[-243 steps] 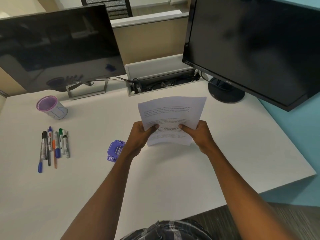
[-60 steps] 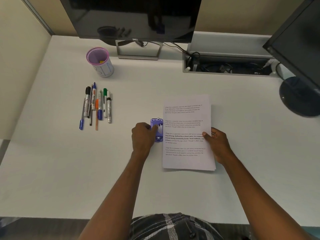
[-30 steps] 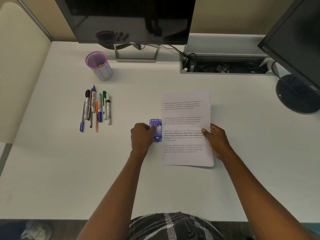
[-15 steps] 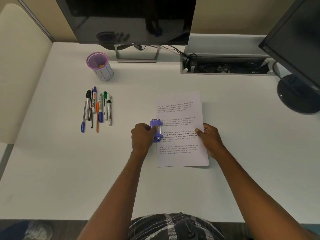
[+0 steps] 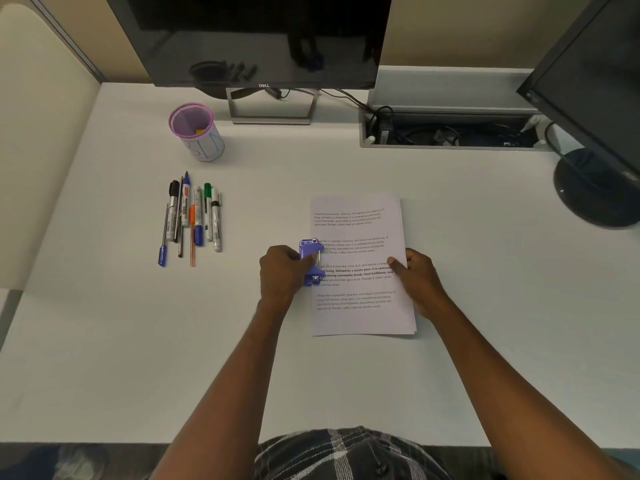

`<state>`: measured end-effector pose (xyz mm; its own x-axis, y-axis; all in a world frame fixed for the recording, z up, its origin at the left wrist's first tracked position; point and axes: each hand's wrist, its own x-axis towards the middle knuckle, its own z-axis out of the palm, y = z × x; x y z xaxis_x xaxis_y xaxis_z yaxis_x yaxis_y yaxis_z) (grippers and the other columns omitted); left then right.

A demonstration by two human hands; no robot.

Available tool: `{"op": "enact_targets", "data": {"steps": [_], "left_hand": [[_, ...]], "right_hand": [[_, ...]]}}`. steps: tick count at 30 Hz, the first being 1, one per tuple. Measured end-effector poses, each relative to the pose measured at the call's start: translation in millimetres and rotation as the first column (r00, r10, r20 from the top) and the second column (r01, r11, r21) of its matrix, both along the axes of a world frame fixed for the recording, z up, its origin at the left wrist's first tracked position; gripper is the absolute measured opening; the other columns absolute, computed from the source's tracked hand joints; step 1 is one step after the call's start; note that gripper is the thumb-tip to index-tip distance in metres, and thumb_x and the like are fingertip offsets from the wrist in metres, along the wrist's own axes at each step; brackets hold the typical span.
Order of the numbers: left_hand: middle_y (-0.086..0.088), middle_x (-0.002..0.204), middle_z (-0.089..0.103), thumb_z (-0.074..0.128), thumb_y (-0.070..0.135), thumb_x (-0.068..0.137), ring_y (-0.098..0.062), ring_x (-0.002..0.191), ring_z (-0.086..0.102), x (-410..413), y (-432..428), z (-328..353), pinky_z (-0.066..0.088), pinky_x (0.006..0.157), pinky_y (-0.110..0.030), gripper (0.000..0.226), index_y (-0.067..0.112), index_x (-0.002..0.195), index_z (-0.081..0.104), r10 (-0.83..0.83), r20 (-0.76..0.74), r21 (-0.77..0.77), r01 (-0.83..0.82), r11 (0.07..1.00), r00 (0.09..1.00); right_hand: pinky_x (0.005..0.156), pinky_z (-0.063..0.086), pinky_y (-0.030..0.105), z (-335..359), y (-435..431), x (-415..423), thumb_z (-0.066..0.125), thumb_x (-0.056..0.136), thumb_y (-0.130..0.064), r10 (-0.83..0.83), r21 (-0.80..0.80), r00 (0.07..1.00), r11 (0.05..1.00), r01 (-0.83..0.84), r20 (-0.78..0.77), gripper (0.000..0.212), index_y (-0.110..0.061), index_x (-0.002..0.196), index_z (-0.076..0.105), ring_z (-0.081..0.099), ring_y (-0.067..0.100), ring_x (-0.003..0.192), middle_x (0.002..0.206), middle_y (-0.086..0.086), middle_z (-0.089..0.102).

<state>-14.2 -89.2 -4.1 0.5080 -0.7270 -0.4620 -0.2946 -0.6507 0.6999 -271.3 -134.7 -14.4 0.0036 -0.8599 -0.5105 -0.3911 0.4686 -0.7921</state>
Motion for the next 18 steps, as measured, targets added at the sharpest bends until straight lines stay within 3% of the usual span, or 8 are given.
{"op": "enact_targets", "data": {"steps": [8,16,18], "left_hand": [[-0.013,0.08,0.069,0.088,0.018,0.077,-0.026,0.071,0.062,7.9,-13.3,7.5,0.049,0.068,-0.033,0.028,0.006,0.072,0.063,0.053,-0.116,0.121,-0.039,0.992,0.992],[-0.019,0.08,0.068,0.09,0.02,0.076,-0.028,0.07,0.057,11.7,-20.8,7.9,0.045,0.067,-0.033,0.032,-0.004,0.082,0.069,0.026,-0.088,0.173,-0.011,0.985,0.996],[-0.021,0.083,0.069,0.09,0.019,0.076,-0.027,0.07,0.056,12.7,-24.0,7.6,0.046,0.067,-0.033,0.031,-0.002,0.081,0.068,0.018,-0.091,0.198,0.0,0.98,0.996]], "right_hand": [[0.086,0.061,0.045,-3.6,1.5,0.0,0.068,0.095,-0.014,-0.011,-0.061,0.99,0.998,0.002,-0.138,0.013,-0.006,0.105,0.073,0.073,0.028,0.093,0.102,0.006,0.077],[0.058,0.05,0.011,-5.0,2.7,-2.0,0.069,0.095,-0.012,-0.064,-0.042,0.993,0.997,0.06,-0.098,0.017,-0.008,0.111,0.074,0.072,0.01,0.082,0.104,0.002,0.078],[0.06,0.051,0.011,-4.0,2.3,-1.0,0.069,0.095,-0.012,-0.062,-0.043,0.993,0.997,0.057,-0.103,0.016,-0.009,0.11,0.075,0.072,0.008,0.082,0.103,0.001,0.078]]}}
